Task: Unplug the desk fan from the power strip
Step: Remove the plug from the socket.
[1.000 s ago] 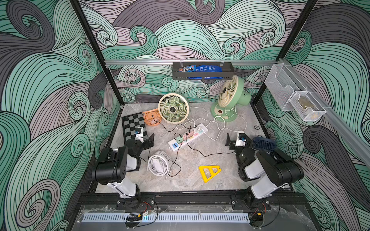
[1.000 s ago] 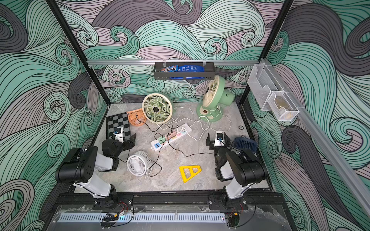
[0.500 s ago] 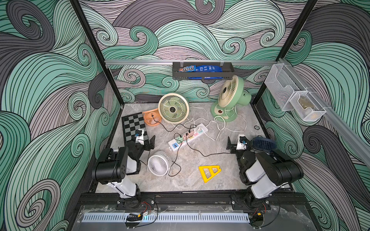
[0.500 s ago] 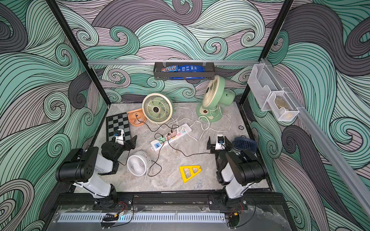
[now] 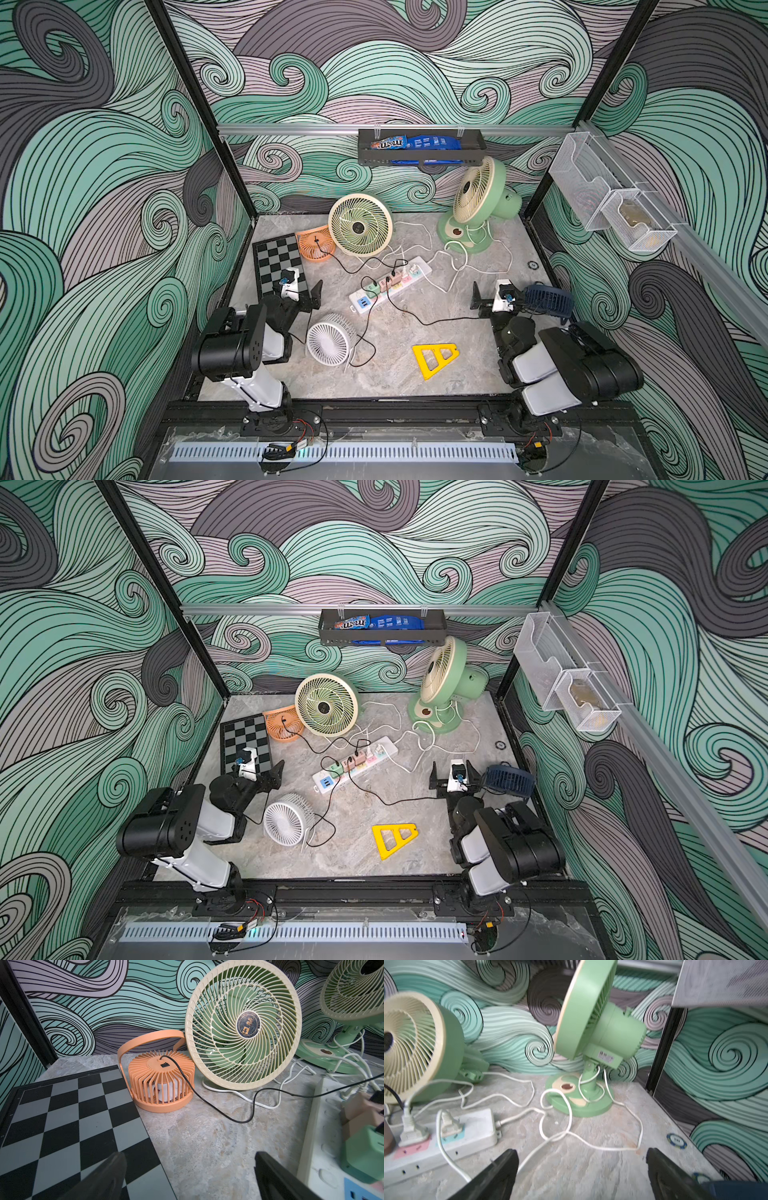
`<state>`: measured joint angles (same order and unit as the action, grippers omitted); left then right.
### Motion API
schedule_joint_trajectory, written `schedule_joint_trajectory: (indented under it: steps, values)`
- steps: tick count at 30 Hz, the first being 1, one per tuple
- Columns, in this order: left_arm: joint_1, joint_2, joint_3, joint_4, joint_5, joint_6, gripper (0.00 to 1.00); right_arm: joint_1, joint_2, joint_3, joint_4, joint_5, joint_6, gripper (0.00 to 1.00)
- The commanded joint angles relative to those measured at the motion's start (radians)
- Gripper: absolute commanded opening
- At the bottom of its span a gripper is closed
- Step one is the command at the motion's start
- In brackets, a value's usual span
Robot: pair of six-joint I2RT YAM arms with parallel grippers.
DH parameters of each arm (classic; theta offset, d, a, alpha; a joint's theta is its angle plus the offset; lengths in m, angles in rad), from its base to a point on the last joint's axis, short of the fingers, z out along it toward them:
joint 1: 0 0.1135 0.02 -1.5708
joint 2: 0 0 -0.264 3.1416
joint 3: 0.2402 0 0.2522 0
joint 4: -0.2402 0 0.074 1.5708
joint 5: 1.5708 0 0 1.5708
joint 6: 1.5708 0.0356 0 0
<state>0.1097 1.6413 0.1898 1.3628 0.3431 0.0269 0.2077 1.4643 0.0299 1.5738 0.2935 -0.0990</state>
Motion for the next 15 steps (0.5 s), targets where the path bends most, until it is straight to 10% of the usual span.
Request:
schedule_joint_trajectory:
  steps: [1,15]
  values:
    - [-0.003,-0.002,-0.005,0.03,0.001,0.011,0.99,0.012,-0.121,0.084,-0.206,-0.041,-0.002,0.99]
    - [0.007,-0.207,0.292,-0.733,0.225,0.057,0.99,0.02,-0.273,0.488,-1.068,-0.339,0.248,0.99]
